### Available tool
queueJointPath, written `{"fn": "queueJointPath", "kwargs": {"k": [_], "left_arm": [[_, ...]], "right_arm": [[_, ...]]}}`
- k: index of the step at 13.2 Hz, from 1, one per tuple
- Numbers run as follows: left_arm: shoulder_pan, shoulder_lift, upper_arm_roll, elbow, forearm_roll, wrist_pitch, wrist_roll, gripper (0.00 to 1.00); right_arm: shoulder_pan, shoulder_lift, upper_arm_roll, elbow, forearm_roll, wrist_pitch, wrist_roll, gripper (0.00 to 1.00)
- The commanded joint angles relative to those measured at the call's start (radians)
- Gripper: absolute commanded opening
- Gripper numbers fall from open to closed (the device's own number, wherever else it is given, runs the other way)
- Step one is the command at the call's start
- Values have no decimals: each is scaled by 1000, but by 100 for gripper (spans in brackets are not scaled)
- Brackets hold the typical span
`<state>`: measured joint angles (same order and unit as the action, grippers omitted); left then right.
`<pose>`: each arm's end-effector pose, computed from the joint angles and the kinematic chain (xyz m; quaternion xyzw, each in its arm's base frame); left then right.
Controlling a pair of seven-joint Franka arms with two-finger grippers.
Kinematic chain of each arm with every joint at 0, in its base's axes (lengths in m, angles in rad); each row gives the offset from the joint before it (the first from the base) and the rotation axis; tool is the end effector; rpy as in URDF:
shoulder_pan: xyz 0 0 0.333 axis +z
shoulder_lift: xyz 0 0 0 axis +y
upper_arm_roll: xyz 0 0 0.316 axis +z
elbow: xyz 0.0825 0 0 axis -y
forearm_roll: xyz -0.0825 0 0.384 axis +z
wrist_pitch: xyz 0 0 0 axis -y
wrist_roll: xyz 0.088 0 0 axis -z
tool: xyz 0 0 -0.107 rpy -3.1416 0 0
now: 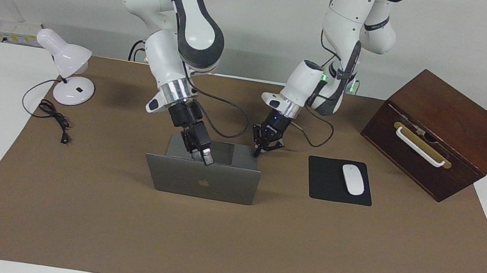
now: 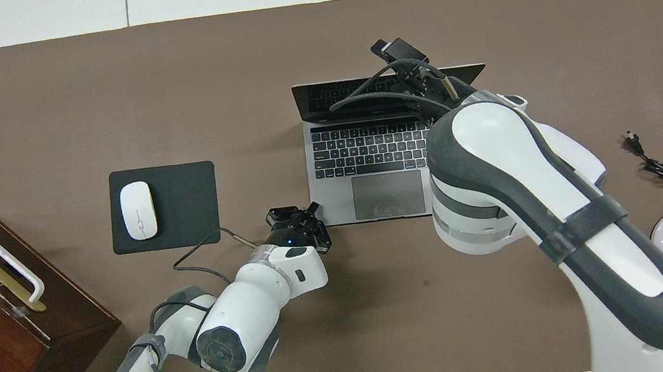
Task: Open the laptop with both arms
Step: 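Push the laptop lid upward and away with the right gripper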
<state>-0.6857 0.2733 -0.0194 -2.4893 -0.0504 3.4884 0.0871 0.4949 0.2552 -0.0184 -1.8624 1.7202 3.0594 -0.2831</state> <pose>0.4000 -0.3325 0.2671 0.8724 -0.3362 0.3372 0.1105 0.5879 0.2165 0.4199 -0.7797 0.3822 -0.2576 0.4237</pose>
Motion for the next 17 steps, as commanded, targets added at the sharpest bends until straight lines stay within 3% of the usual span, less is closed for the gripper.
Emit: {"fn": "queueJointPath", "kwargs": {"k": [1,13,17], "left_arm": [[-18,38,18,13,-3,14,17,0],[-18,38,18,10,-3,12,17,0],[-18,38,18,9,-3,14,17,0]], "right_arm": [[-22,38,5,49,-31,-22,-28,100],[-24,65,9,107,-64,-30,2,100],[72,6,11,28,-57,47,158,100]]}}
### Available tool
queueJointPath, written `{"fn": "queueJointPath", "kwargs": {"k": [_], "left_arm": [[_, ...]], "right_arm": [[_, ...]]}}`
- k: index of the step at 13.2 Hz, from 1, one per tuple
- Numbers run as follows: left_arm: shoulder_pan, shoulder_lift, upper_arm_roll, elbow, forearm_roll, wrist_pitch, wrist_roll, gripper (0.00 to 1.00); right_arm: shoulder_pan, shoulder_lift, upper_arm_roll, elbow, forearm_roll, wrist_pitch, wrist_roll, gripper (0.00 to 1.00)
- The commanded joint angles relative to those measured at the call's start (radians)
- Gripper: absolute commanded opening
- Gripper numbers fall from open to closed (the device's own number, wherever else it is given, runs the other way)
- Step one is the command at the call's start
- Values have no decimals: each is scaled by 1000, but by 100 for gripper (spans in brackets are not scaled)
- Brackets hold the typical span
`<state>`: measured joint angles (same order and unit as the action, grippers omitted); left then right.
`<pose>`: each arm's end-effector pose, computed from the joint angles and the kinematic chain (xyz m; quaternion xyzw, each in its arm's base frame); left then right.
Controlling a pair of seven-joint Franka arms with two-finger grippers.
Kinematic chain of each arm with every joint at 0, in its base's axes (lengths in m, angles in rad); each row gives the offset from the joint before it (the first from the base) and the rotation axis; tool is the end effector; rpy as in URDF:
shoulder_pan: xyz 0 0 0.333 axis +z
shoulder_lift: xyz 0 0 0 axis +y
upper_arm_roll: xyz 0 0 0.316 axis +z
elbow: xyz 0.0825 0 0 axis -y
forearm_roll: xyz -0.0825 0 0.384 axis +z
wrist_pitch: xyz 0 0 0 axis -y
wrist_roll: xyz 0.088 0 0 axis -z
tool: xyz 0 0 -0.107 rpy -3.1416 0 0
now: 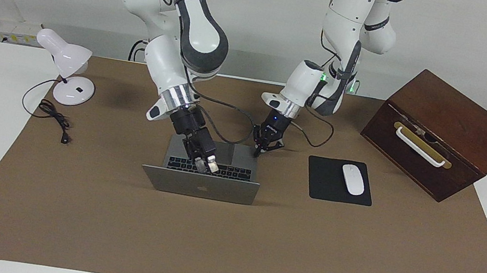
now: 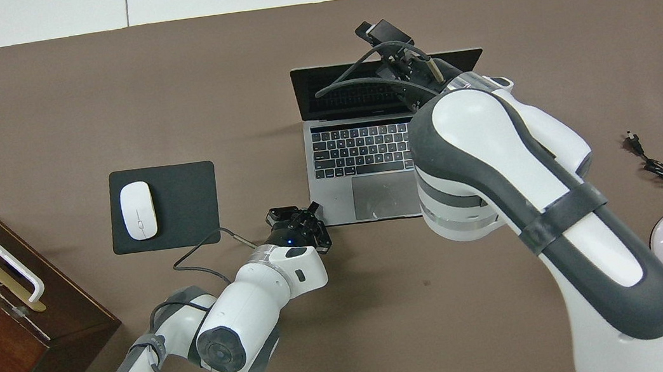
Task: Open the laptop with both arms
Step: 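Push the lid fully open with the right gripper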
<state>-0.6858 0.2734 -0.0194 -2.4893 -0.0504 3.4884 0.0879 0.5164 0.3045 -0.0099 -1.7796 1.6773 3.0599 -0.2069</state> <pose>0.4000 -0.3326 0.2670 0.8723 -0.3366 0.3372 0.1104 0.6006 0.2440 0.4301 -0.7725 0.3799 -0.2509 0.4427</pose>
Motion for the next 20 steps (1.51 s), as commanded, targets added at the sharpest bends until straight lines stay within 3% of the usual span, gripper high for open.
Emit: {"fn": "queueJointPath", "kwargs": {"k": [1,4,7,10,12,15,20], "left_arm": [[-18,38,18,9,-3,14,16,0],[-18,38,18,9,-6,14,16,0],[-8,20,18,7,-11,12,7,0],[3,-19,18,0,-13,-9,-3,0],[15,-72,18,-2,-14,-87,-17,0],[38,-160,18,0,-14,-218,-23,0],[103,-298,21,12,-14,-490,-22,0]], "right_arm": [[88,-67,4,-82,-10,69,107,100],[221,-105,5,-168,19,172,187,100],[293,-96,5,-98,-7,255,157,100],[284,-97,2,-20,-75,257,68,100],[252,-93,2,-15,-199,237,55,100],[145,-90,-1,-18,-370,73,34,100],[-79,-90,-4,-5,-799,-292,32,100]]}}
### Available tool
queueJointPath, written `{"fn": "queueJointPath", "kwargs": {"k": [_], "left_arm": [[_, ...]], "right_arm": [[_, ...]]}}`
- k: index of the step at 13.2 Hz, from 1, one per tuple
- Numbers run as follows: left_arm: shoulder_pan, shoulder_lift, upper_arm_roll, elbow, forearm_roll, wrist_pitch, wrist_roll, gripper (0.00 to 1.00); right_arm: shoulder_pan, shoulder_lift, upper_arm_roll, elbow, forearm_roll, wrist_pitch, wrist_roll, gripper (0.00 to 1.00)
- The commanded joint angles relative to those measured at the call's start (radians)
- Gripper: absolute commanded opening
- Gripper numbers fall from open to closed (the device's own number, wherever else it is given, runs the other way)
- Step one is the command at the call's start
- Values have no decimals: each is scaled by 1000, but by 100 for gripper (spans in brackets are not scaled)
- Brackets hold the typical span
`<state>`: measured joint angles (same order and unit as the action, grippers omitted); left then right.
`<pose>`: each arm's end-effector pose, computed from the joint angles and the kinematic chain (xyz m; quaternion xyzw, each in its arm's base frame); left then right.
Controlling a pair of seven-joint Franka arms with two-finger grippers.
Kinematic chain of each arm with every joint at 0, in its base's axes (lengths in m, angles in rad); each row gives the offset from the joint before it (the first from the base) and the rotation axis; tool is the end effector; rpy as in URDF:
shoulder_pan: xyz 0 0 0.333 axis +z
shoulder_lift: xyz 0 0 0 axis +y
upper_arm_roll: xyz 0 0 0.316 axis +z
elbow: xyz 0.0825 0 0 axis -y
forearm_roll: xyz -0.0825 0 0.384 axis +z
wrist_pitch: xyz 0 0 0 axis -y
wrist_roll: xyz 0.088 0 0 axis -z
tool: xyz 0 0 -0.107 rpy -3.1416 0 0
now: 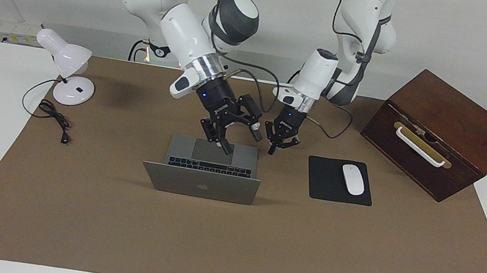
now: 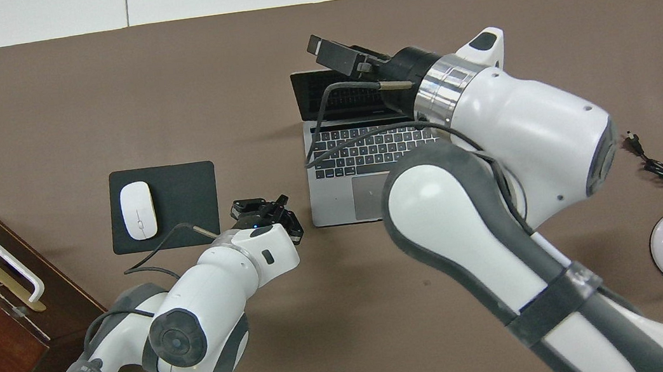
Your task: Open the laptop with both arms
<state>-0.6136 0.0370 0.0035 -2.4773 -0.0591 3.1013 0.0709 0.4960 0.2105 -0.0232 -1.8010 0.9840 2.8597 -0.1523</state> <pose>0.4280 -0.2932 0.3428 0.9112 -0.2932 0.2762 0.0863 0.6054 0.2598 0.5090 -0.8754 0.0938 -0.3102 0.3587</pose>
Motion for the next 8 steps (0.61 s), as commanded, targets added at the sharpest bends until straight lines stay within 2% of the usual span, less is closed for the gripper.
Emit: {"fn": "queueJointPath", "kwargs": {"k": [1,5,8], "left_arm": [[38,-78,0,8,-5,-163,-5,0],[95,-110,1,66,5,-360,10,0],[146,-126,3,185,9,-617,23,0]], "right_arm": [[-98,4,9,31,-179,-171,-24,100],[-258,-5,8,143,-436,-587,-21,100],[-342,-26,5,204,-578,-840,-23,100]]}}
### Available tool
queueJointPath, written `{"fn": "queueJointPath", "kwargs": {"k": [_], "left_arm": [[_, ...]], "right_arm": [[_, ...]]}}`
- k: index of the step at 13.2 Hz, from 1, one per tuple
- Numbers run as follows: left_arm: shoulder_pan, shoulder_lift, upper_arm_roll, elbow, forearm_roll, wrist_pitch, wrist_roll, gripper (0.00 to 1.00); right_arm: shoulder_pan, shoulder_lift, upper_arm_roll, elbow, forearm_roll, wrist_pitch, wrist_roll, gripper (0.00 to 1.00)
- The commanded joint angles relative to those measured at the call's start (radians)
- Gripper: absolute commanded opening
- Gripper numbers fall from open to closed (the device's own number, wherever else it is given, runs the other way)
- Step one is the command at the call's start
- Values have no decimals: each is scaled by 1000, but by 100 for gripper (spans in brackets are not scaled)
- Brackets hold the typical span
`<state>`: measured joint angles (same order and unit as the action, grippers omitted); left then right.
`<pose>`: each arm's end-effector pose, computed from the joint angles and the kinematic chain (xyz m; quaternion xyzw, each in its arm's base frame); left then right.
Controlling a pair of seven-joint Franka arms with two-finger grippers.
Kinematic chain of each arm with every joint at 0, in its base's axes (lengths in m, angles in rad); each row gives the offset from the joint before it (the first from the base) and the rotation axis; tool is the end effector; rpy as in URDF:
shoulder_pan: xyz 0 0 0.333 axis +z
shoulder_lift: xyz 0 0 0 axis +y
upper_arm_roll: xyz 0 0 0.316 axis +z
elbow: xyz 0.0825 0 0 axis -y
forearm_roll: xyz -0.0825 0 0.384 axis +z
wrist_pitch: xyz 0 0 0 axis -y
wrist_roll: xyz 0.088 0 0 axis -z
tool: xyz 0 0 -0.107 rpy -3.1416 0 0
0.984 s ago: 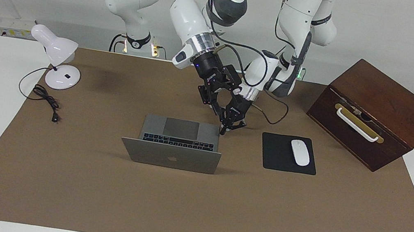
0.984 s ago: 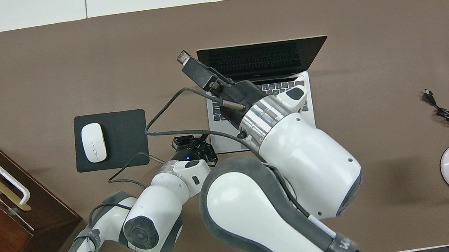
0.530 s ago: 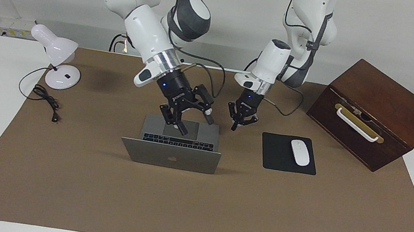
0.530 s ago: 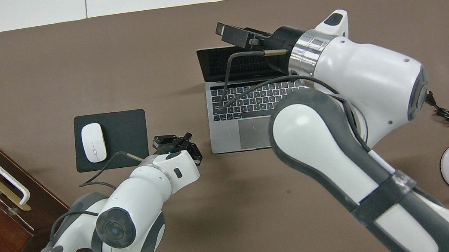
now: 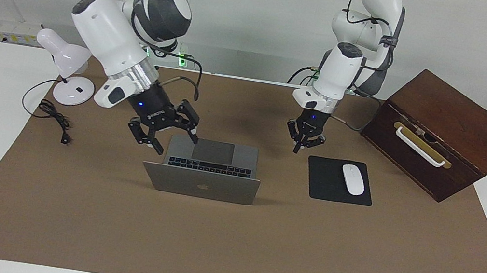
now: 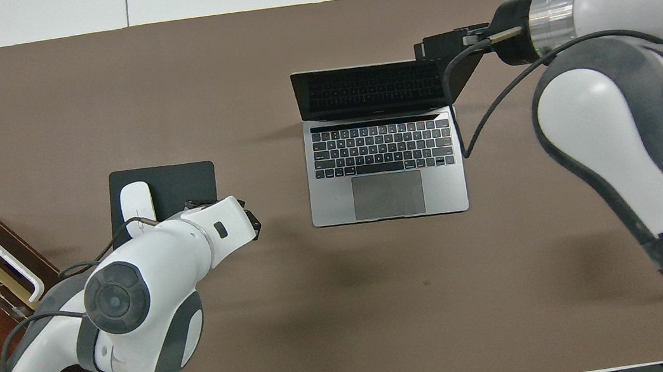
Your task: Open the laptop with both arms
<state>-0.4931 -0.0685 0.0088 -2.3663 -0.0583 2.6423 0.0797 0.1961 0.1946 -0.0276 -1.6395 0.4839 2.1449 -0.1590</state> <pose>0.4621 -0.2414 0.3893 0.9522 -0.2521 0.1641 0.0525 0.6393 0.1300 0.5364 -0.9627 -0.0610 -0.1495 0.2171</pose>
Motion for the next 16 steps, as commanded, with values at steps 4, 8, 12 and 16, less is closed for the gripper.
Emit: {"fn": "queueJointPath", "kwargs": {"k": [4,8,12,16], "left_arm": [[123,-42,-1,202,23,-393,37,83],[227,-112,0,208,23,-459,37,100],[355,-129,0,262,23,-590,35,100],[448,-120,0,361,23,-711,35,100]], "right_arm": [[-138,-58,5,133,-244,-471,25,100],[-175,-158,5,110,-343,-629,298,100],[-201,-254,5,3,-406,-620,268,100],[-219,-343,5,-149,-415,-510,207,100]]}}
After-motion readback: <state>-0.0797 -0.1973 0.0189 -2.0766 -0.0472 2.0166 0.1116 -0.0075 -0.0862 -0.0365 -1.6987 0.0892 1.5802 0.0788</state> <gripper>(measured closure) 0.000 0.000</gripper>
